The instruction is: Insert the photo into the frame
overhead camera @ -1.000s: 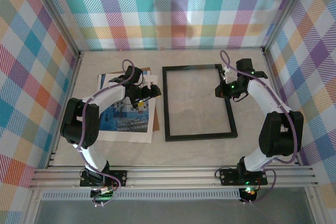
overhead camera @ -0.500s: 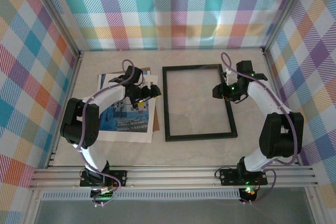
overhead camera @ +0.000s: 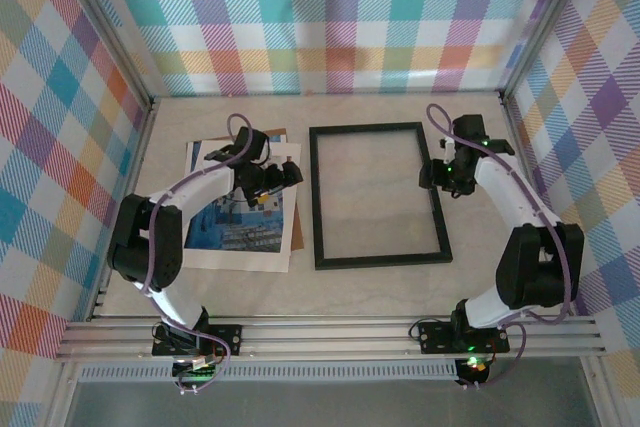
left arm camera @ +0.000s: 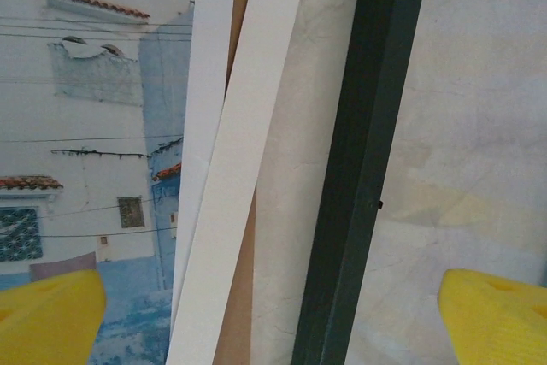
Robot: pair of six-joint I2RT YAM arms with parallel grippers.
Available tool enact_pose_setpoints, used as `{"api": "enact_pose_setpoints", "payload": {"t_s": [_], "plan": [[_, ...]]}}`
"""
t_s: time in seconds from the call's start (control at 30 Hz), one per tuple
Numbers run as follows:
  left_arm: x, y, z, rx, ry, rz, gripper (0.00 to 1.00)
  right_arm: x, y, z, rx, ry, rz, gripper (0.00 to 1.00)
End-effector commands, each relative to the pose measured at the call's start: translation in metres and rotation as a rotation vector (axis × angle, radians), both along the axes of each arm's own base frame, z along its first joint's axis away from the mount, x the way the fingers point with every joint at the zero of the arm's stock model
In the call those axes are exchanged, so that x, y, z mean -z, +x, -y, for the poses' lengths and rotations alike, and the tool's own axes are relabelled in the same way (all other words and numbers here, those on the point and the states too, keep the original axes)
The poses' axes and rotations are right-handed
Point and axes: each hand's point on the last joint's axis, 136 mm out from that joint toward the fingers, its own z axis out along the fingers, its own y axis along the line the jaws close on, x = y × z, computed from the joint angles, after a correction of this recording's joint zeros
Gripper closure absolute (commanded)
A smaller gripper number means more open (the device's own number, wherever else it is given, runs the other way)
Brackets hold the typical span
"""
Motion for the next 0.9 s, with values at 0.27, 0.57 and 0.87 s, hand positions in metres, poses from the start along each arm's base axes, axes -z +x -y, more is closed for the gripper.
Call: {"api": "enact_pose_setpoints", "payload": {"t_s": [0.27, 0.57, 0.87], "plan": [[-0.011, -0.002, -0.056, -0.147, 0.022, 0.044, 0.0, -0.051, -0.005, -0.059, -0.027, 0.115, 0.158, 0.38], [0.007, -0.026, -0.112, -0.282, 0.002, -0.001, 0.0, -0.027, -0.022, -0.201, -0.172, 0.245, 0.167, 0.42], [0.024, -0.058, -0.126, -0.337, -0.017, -0.041, 0.0, 0.022, -0.055, -0.346, -0.405, 0.23, 0.073, 0.49]]}}
